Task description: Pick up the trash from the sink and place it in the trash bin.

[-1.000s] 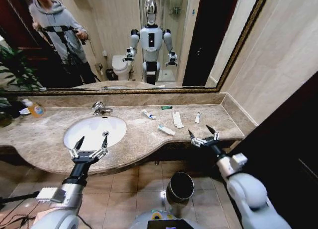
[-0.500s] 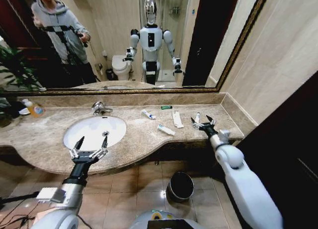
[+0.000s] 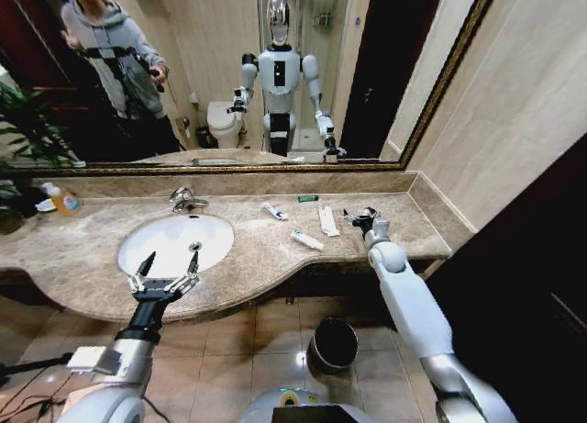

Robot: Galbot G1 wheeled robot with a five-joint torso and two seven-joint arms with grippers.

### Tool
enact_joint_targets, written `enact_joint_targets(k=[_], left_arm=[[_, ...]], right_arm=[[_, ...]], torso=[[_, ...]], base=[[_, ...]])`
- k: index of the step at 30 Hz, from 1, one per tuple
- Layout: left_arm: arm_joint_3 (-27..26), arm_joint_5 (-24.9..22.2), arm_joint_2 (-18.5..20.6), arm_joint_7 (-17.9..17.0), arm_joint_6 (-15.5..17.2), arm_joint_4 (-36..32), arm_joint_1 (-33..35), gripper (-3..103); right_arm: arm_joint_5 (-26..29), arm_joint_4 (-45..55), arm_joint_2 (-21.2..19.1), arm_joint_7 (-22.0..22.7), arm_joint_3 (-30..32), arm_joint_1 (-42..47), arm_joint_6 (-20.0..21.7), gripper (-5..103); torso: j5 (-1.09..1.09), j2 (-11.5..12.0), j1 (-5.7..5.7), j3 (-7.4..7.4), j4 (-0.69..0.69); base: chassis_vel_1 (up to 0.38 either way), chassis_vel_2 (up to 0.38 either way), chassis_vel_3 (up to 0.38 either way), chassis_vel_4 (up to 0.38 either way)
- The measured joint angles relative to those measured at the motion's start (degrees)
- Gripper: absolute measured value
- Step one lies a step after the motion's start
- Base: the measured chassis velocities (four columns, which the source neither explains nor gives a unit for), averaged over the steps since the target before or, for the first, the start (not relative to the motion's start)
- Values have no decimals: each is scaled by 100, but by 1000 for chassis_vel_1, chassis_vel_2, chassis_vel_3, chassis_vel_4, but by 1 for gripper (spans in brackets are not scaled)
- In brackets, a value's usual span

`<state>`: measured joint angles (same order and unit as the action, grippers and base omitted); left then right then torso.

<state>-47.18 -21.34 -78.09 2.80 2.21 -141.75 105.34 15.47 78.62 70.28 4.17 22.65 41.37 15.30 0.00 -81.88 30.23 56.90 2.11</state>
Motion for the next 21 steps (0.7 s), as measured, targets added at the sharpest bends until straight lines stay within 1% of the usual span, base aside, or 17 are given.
enact_joint_targets(k=[4,11,12,13,14,16,17,19,21], left_arm=[[0,0,0,0,0,0,0,100],[0,0,0,0,0,0,0,100],[0,0,0,0,0,0,0,100],[0,0,0,0,0,0,0,100],[0,0,0,0,0,0,0,100],[0,0,0,0,0,0,0,100],[0,0,0,0,0,0,0,100],[0,0,0,0,0,0,0,100],[0,0,0,0,0,0,0,100]], right_arm=[[-57,-352,19,-8,34,-157,-74,100],[-57,-574,-8,-45,83,-216,-116,100],[-57,-660,-15,-65,103,-236,-127,103],[-57,-710,-25,-81,112,-248,-138,100],[-57,-710,-25,-81,112,-248,-138,100],[-51,-768,-56,-121,130,-260,-156,93],[-51,-768,-56,-121,130,-260,-156,93],[-24,-772,-80,-156,141,-260,-156,84],[-18,-777,-82,-168,145,-258,-157,84]], torso=[[0,0,0,0,0],[0,0,-1,0,0],[0,0,0,0,0],[1,0,0,0,0],[1,0,0,0,0],[1,0,0,0,0],[1,0,0,0,0],[0,0,-1,0,0],[0,0,-1,0,0]], base=[[0,0,0,0],[0,0,0,0],[0,0,0,0],[0,0,0,0],[0,0,0,0],[0,0,0,0],[0,0,0,0],[0,0,0,0],[0,0,0,0]])
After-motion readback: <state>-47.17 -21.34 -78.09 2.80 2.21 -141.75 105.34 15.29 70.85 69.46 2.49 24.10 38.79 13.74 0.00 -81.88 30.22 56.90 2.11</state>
